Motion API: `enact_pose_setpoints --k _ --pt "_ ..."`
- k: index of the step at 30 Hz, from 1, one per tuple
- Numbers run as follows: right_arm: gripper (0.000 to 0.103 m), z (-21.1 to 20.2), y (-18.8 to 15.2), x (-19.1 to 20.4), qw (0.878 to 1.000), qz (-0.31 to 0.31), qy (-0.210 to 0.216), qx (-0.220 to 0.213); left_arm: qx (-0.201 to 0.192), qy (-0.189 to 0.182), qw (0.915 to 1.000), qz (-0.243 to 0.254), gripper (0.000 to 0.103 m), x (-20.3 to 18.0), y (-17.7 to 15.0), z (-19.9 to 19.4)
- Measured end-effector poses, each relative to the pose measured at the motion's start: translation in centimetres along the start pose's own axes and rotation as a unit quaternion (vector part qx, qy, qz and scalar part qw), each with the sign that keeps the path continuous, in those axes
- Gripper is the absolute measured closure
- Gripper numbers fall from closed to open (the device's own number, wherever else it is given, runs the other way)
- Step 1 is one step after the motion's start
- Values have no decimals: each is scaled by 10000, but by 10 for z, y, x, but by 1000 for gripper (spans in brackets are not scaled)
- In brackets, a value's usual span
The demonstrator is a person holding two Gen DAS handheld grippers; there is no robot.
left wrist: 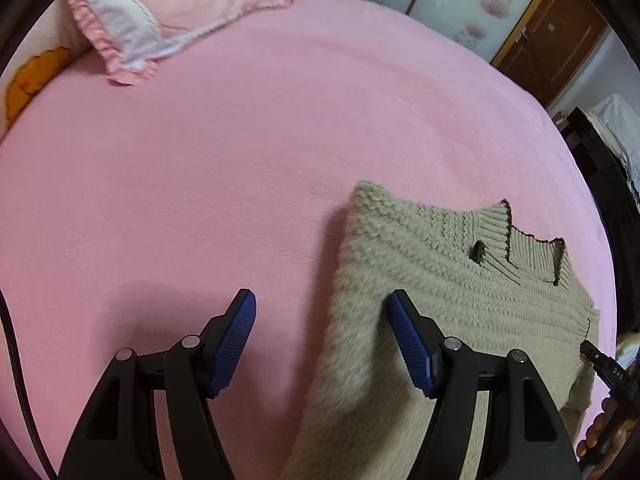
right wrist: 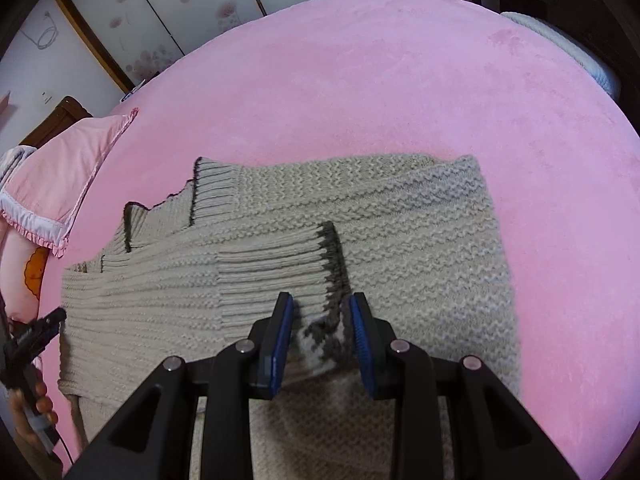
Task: Fold large clothes
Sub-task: 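Grasp the cardigan side edge with the right gripper and lift it toward the center, then lay the folded side flat and open the right gripper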
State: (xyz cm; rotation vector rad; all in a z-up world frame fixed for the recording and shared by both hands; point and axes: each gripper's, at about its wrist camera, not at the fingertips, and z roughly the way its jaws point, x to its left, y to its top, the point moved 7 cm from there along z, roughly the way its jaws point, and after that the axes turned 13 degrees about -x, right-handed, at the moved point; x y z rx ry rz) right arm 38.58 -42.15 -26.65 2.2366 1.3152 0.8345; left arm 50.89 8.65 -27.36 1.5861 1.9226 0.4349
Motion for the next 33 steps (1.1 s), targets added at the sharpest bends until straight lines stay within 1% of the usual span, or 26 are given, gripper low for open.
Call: enact_pose_setpoints --k 1,2,3,4,5,6,8,9,10,13,15,16,17,18,19,20,24,26,27,28,29,30,33 --pt "73 3 1 1 10000 25 11 -14 43 -27 10000 31 45 -4 0 5" --pt "73 5 3 0 10000 47 22 -42 115 -128 9998 125 67 -10 -1 11" --pt "73 6 4 1 10000 43 18 -62 168 -197 9994 207 82 -14 -2 14" --pt "73 7 5 1 10000 17 14 -68 175 -90 9989 426 82 -19 -2 15" --pt "71 10 6 4 9999 -67 5 -74 91 6 9981 610 88 -21 0 14" --pt "71 11 6 8 9998 -196 -28 -88 10 69 9966 815 90 -25 2 12" --pt "77 11 7 18 9970 -729 -190 -192 -117 108 9944 1044 91 -27 9 8" --pt "88 9 9 23 9943 -972 -298 -306 -172 107 9943 1051 92 -26 13 6" --pt "96 7 11 26 9922 -1122 -359 -418 -231 101 9945 1017 92 -24 16 5" --pt "97 -2 18 32 9901 -1092 -256 -845 -481 175 9949 864 94 -12 23 3" --pt "97 0 17 38 9871 -1201 -347 -999 -582 336 9938 890 97 -6 18 5" --pt "97 5 14 39 9861 -1279 -433 -972 -620 479 9922 973 98 -2 17 9" --pt "97 13 10 40 9840 -1419 -584 -904 -663 752 9886 1126 102 4 14 13" --pt "97 20 5 39 9810 -1570 -754 -853 -651 1043 9844 1261 102 12 10 17" --pt "97 25 2 40 9787 -1672 -844 -837 -539 1149 9839 1256 102 22 5 24" --pt "97 27 0 41 9765 -1761 -907 -845 -478 1164 9847 1205 102 28 1 27" --pt "96 18 2 45 9715 -1950 -1039 -857 -593 1051 9880 967 100 40 -1 22" --pt "95 11 4 46 9721 -1946 -1036 -800 -654 1052 9886 853 100 40 3 12" --pt "94 6 5 46 9734 -1897 -1006 -798 -697 1061 9886 803 98 41 4 7" --pt "94 0 7 47 9744 -1852 -969 -830 -774 980 9895 729 96 40 6 -2" --pt "94 -8 7 48 9752 -1801 -916 -901 -851 824 9907 673 92 37 8 -12" --pt "92 -17 7 51 9760 -1762 -843 -961 -916 697 9913 645 89 34 9 -22" --pt "86 -42 2 60 9764 -1737 -641 -1116 -1008 295 9918 727 85 15 3 -52"
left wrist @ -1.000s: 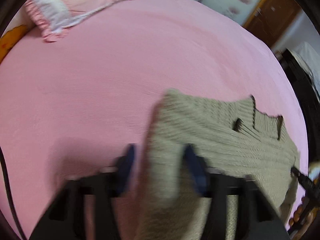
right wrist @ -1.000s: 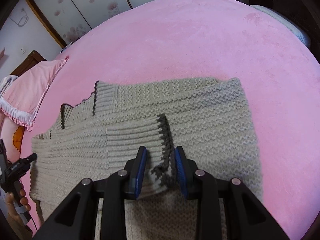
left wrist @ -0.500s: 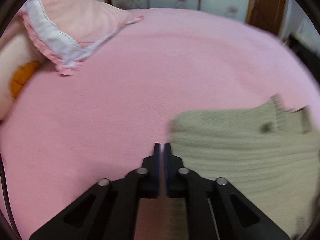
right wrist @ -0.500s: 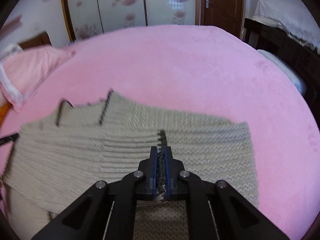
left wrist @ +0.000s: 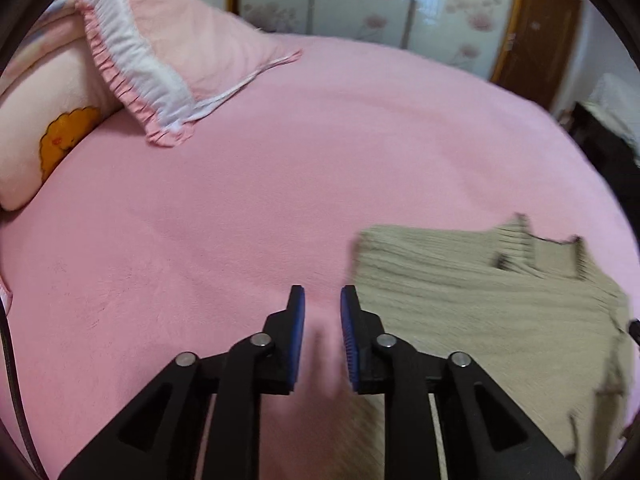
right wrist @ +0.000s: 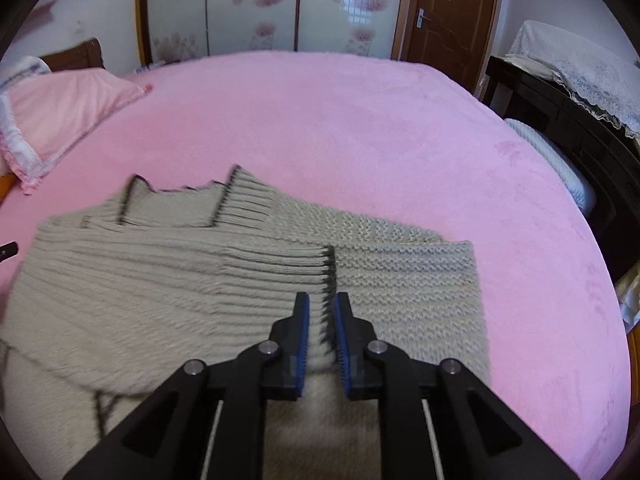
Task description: Fold large clothes
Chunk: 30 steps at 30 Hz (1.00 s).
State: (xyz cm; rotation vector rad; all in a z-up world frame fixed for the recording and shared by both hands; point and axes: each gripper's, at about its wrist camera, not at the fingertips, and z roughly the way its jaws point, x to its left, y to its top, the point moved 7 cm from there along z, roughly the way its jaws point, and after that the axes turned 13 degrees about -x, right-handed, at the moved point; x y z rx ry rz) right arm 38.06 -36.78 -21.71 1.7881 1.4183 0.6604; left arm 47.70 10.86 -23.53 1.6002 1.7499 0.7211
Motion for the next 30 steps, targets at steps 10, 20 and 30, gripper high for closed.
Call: enact_pose_setpoints --k 10,20,30 --pt "84 -42 -14 66 9967 56 811 -33 540 -18 9970 553 86 -32 -76 -24" --pt "87 3 -57 12 9944 630 212 820 623 248 9967 460 57 -9 -80 -7" --pt "87 -56 -49 8 9947 696 474 594 560 132 9974 431 26 -34 -75 -52"
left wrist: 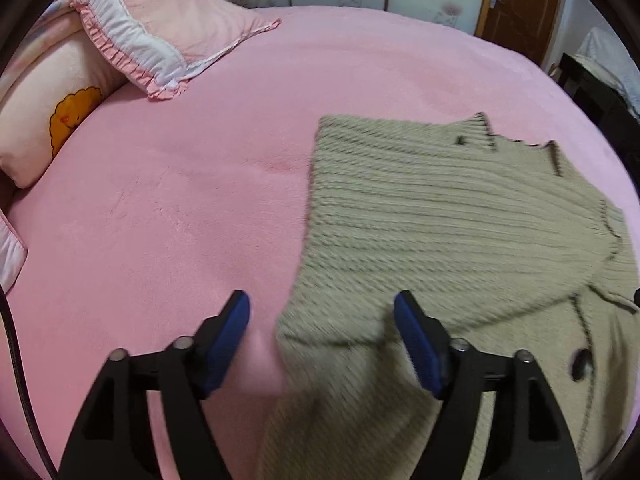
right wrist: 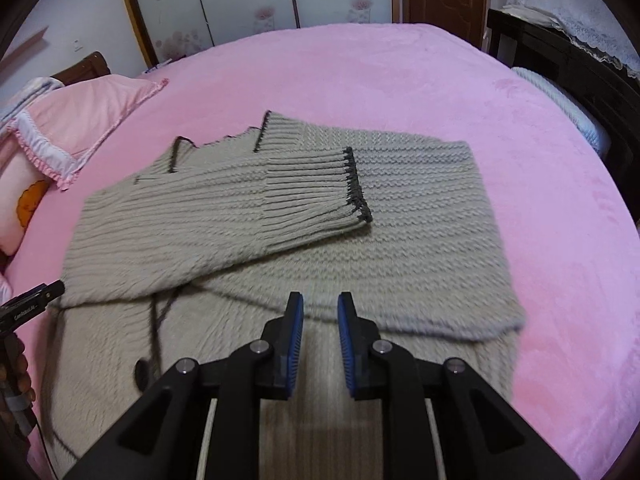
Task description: Fold large clothes
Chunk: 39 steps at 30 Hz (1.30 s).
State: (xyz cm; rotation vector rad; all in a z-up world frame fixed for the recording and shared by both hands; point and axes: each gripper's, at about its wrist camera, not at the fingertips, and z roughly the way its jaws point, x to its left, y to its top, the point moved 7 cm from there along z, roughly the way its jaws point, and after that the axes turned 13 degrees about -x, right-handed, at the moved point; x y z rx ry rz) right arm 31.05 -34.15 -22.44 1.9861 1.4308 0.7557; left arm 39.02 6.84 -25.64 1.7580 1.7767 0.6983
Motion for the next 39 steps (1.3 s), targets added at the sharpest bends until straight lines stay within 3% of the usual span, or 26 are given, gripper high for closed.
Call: enact_pose_setpoints --k 14,16,19,22,29,33,39 --pt "84 -137 23 17 9974 -25 390 -603 -569 -628 9957 381 13 -63 20 -157" --pt "77 -157 27 19 9965 -46 409 -734 -636 -682 9950 348 7 -66 22 -178" --pt "68 -189 32 21 9941 -55 419 -998 -747 -698 9943 292 5 -69 24 -210" --pt "66 -221 33 24 9906 -90 514 -1261 -855 -686 9937 245 5 -70 20 -241" --pt "64 -283 13 31 9829 -126 835 -1637 -1461 -764 9863 88 5 -67 0 -315" --pt "64 -310 -7 32 9761 -100 1070 -1888 -1308 -699 9887 225 3 -67 -21 -338" --pt "64 -336 -43 21 9690 -7 1212 -2153 -1558 -449 9861 366 3 -58 -59 -364"
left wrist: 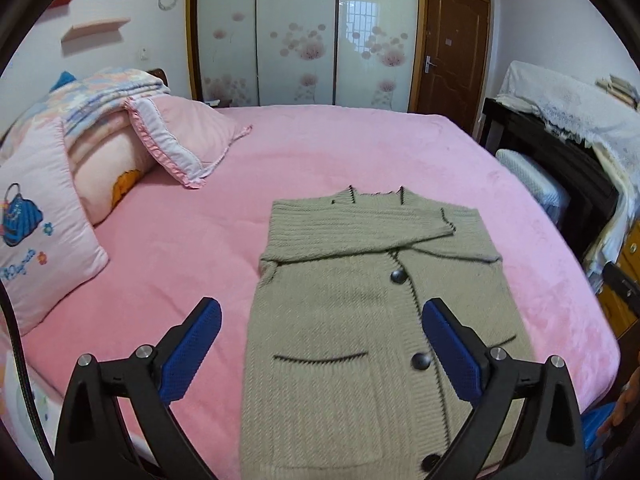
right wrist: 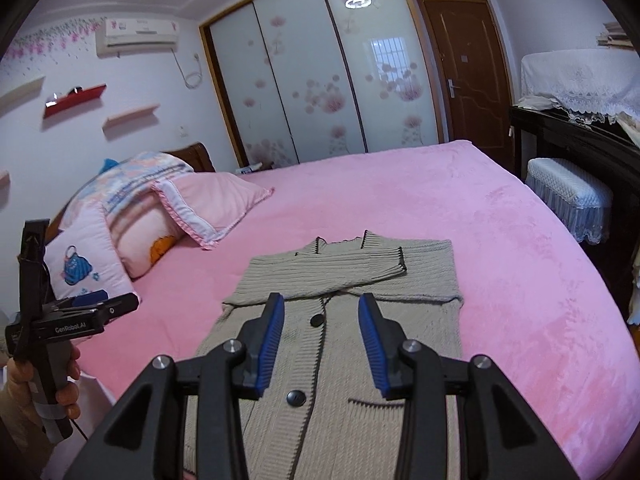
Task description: Fold large clothes
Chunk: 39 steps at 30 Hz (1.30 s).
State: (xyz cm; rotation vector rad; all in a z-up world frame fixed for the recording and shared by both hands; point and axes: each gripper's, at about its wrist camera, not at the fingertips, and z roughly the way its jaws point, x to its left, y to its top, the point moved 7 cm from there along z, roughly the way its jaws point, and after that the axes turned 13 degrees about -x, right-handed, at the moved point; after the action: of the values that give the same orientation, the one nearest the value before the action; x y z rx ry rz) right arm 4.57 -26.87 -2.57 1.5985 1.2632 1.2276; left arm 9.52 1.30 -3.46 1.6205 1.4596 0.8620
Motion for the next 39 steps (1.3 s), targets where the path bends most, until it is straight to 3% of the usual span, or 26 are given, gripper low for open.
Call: enact_pose_setpoints --k 9,19,26,33,39 --pt "64 -24 -50 -24 9979 -313 -455 325 135 63 9997 -197 3 13 -68 -11" --pt "64 -33 -116 -35 9912 -797 -737 762 678 183 9972 -261 3 42 -147 13" --pt "64 -30 -165 -46 9814 -850 -942 1444 972 237 9927 -671 3 75 -190 22" --pt "64 -28 -195 -54 9760 -839 -885 1807 1554 78 9811 -1153 3 102 -233 39" --pt "64 -32 -217 -83 9709 -332 -995 2153 2051 -202 9683 -1413 6 107 -272 48"
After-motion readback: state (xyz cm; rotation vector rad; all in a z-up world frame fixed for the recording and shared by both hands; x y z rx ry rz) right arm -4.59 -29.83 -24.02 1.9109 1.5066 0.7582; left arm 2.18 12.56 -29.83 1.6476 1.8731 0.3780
